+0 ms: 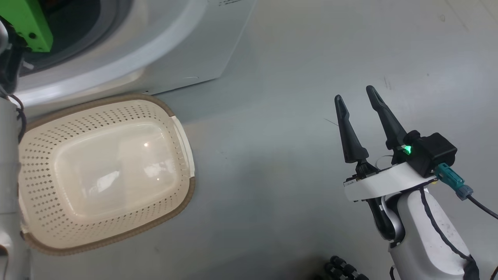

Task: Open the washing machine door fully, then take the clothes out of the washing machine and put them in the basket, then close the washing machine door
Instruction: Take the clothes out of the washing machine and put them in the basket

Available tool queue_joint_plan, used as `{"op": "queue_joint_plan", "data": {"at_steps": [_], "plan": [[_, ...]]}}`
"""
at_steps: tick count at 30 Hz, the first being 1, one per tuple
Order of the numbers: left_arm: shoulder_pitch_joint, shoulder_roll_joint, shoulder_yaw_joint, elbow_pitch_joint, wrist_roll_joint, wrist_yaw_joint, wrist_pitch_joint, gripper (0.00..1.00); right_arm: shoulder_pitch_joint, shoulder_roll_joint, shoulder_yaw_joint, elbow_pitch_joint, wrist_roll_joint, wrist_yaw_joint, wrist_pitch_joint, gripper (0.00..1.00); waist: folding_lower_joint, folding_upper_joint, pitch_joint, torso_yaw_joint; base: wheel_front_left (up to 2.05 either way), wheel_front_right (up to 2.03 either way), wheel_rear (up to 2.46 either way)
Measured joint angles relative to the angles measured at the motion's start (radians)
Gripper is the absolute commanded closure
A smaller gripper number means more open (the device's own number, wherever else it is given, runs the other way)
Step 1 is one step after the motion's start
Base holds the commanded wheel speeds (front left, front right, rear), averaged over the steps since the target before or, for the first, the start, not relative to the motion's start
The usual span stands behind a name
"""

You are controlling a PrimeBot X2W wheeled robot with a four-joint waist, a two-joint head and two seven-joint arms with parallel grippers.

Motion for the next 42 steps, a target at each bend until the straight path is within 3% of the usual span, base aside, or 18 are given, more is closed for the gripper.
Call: {"op": "queue_joint_plan", "data": {"at_steps": [11, 12, 15, 27, 42], "plan": [[-0.091, 0.039, 0.011, 0.092, 0.002, -0.002, 0.044, 0.00, -0.034, 0.007, -0.006, 0.021, 0.012, 0.006, -0.005, 0.00, 0.0000, 0.0000, 0.076, -0.075, 0.00, 0.00, 0.00], [-0.096, 0.040, 0.016, 0.097, 0.002, -0.001, 0.047, 0.04, -0.034, 0.007, -0.008, 0.022, 0.012, 0.006, -0.005, 0.00, 0.0000, 0.0000, 0.080, -0.078, 0.00, 0.00, 0.00], [-0.111, 0.044, 0.019, 0.114, 0.003, 0.004, 0.049, 1.00, -0.036, 0.009, -0.011, 0.025, 0.012, 0.006, -0.005, 0.00, 0.0000, 0.0000, 0.085, -0.082, 0.00, 0.00, 0.00], [-0.118, 0.018, 0.022, 0.168, 0.011, 0.011, -0.025, 1.00, -0.051, 0.012, -0.037, 0.029, 0.012, 0.006, -0.005, 0.00, 0.0000, 0.0000, 0.075, -0.061, 0.00, 0.00, 0.00], [-0.079, -0.026, 0.033, 0.115, 0.009, 0.020, -0.274, 1.00, -0.050, 0.011, -0.088, 0.025, -0.005, 0.006, -0.006, 0.00, 0.0000, 0.0000, 0.044, 0.013, 0.00, 0.00, 0.00]]}}
